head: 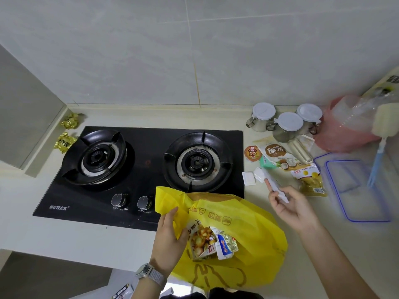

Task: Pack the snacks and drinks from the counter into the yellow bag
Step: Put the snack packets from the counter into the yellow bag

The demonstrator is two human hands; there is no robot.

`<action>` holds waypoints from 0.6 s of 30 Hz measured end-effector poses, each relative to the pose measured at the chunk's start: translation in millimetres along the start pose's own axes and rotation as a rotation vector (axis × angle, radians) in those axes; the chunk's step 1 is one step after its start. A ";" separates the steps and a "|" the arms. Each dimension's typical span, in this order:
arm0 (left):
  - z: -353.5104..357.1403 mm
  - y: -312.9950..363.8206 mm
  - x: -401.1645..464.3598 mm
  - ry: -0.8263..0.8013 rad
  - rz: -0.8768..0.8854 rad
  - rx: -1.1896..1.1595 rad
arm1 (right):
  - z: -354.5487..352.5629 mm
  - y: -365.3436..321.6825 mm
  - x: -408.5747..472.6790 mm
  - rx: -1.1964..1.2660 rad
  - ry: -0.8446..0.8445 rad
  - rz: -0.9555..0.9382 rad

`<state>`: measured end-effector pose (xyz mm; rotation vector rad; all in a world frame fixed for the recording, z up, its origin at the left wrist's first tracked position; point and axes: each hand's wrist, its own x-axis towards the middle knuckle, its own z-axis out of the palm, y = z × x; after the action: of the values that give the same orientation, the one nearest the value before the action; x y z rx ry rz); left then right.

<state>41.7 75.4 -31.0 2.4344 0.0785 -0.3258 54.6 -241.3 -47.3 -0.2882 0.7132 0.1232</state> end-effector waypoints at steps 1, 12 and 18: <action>-0.1 -0.5 -0.4 0.000 -0.001 -0.001 | 1.1 3.9 -3.2 -0.055 -0.011 0.024; -2.5 -11.4 -6.5 0.093 0.035 -0.019 | 24.0 44.7 -37.9 -0.603 -0.073 -0.003; -6.9 -26.7 -7.6 0.197 0.145 0.049 | 54.1 90.0 -54.1 -0.951 -0.319 -0.081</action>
<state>32.1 100.6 -40.4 2.4977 -0.0199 -0.0228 29.0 -139.9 7.6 -1.1765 0.2798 0.4214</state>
